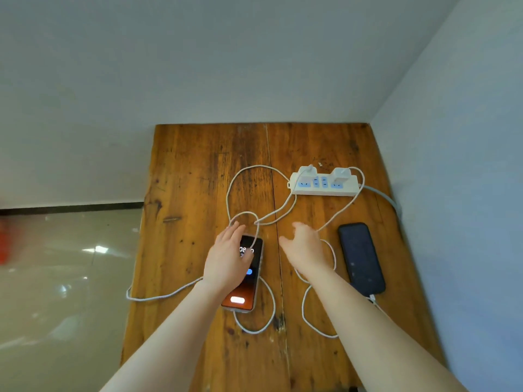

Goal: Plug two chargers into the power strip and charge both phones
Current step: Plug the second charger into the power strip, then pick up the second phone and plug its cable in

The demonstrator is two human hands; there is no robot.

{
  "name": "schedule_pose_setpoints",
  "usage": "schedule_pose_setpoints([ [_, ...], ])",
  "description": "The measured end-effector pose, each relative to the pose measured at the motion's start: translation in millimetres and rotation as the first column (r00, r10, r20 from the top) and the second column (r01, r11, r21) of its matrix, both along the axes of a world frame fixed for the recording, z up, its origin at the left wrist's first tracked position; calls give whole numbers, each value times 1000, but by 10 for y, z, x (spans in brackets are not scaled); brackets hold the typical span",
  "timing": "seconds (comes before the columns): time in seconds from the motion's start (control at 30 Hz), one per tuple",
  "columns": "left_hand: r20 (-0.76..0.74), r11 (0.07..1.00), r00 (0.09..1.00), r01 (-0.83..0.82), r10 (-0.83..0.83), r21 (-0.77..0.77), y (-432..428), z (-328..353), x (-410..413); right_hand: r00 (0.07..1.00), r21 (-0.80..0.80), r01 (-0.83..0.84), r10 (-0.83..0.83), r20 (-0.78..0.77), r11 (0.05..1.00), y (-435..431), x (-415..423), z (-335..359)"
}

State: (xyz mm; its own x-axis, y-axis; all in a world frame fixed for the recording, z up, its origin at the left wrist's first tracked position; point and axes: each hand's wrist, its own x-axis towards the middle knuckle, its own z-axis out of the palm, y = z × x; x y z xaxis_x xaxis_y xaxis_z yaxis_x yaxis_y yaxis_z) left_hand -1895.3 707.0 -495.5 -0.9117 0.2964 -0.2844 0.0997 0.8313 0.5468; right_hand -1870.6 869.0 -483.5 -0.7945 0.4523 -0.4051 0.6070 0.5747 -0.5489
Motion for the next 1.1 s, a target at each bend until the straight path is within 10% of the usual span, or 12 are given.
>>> schedule_pose_setpoints([
  [0.67,258,810,790,-585,556,49,-1427,-363,832,952,48,-303,301,52,952,-1368,1048,-340],
  [0.87,333,815,774,-578,539,24,-1647,-487,562,829,375,-514,559,-14,771,-1720,811,-496],
  [1.1,352,701,671,-711,653,54,-1714,-498,586,756,357,-640,639,140,680,-1922,699,-513],
])
